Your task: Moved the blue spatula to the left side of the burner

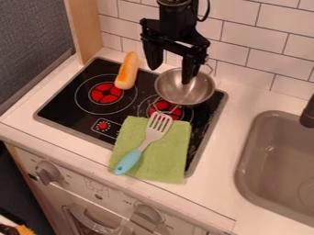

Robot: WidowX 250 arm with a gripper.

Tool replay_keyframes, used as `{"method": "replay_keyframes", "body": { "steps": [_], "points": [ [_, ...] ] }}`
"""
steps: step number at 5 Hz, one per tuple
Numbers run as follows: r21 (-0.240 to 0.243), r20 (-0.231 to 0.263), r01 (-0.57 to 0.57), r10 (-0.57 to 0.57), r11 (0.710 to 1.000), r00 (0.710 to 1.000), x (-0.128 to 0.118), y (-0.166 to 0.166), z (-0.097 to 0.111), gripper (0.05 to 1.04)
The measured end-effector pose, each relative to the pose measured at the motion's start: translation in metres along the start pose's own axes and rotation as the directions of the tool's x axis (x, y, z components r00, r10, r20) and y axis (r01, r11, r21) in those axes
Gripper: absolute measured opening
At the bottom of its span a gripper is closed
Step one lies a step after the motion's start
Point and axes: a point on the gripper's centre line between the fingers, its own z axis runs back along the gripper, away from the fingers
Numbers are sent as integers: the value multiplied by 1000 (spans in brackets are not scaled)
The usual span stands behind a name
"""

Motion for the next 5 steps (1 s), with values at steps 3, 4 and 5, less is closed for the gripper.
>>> {"method": "replay_keyframes", "body": {
  "steps": [3,4,5],
  "points": [
    [-27,-101,-5,2,1000,995,-52,-19,-12,1001],
    [-13,-164,8,-10,1000,986,-82,-29,-20,1001],
    [-13,-233,4,-6,1000,972,-101,-31,-48,1001]
  ]
}}
